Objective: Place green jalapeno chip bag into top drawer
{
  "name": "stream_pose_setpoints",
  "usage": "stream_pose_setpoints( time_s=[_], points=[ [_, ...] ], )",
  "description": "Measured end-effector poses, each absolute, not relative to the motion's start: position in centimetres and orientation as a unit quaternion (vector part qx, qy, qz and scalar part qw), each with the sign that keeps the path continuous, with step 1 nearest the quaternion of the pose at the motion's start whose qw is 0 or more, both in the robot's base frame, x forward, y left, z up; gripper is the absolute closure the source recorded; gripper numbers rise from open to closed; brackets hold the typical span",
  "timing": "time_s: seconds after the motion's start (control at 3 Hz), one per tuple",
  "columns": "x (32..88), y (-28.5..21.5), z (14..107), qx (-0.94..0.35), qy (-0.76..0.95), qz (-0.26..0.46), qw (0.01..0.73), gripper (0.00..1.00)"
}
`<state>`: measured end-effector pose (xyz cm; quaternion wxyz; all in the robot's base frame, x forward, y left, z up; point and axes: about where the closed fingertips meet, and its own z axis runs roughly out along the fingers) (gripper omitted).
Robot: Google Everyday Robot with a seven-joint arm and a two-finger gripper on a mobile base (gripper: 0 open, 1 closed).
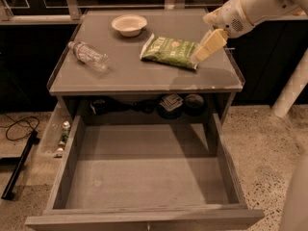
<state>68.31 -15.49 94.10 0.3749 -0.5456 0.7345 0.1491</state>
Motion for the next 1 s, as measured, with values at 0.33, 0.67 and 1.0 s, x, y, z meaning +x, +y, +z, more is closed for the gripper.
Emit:
stream_pose_setpoints(
  time_s=[0.33, 0.67, 1.0],
  points=[
    [71.2, -13.7, 93.4, -0.51, 0.737, 0.204, 0.394, 0.0],
    [73.0, -13.1, 92.2, -0.485, 0.748, 0.222, 0.394, 0.0],
    [74.5, -12.8, 91.1, -0.479, 0.76, 0.201, 0.39, 0.0]
  ],
)
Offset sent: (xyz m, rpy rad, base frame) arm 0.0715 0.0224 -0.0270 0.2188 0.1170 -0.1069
